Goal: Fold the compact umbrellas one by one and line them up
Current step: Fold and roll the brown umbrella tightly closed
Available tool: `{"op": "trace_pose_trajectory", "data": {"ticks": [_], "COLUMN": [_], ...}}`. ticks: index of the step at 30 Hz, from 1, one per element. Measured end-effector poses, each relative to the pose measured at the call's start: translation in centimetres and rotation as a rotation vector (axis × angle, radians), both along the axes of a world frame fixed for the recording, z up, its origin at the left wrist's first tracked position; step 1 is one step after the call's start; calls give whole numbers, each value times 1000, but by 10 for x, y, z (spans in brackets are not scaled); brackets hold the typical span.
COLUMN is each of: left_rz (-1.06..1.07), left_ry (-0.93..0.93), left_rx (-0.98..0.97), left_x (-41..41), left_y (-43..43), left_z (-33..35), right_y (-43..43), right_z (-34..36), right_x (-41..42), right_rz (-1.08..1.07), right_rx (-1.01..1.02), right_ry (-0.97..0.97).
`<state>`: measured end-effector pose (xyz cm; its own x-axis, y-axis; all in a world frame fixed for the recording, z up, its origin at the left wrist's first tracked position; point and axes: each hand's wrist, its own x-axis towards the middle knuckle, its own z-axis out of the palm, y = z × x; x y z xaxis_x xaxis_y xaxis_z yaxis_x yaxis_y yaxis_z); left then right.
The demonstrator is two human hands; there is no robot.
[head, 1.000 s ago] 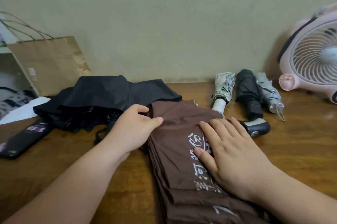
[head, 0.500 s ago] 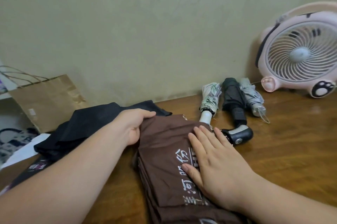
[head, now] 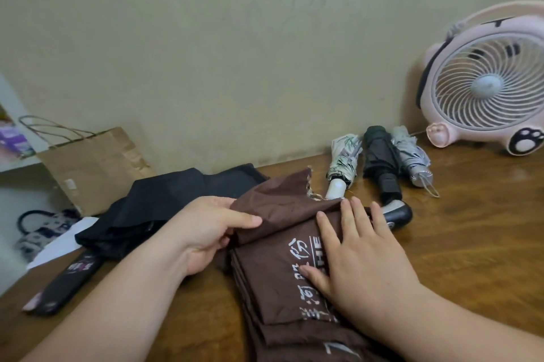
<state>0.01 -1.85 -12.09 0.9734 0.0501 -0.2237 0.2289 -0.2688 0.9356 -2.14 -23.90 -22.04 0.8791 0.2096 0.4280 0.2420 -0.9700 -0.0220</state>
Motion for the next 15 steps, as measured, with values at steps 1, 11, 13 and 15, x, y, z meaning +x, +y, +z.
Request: {"op": "trace_pose_trajectory", "data": {"ticks": [1, 11, 13, 15], "left_rz": [10, 39, 60, 70], "left_ry": [-39, -283, -284, -337], "left_rx": [67, 848, 801, 808], "left_x": [-4, -28, -27, -28], "left_y": [-1, -25, -24, -24], "left_z": [0, -18, -22, -26], "right_y": [0, -1, -3, -5], "right_z": [0, 0, 2, 6], "right_x": [-1, -3, -3, -3], "right_rz": [-12, -32, -33, -37], "right_rx": [7, 55, 15, -17], "right_ry": [10, 102, 76, 53]}}
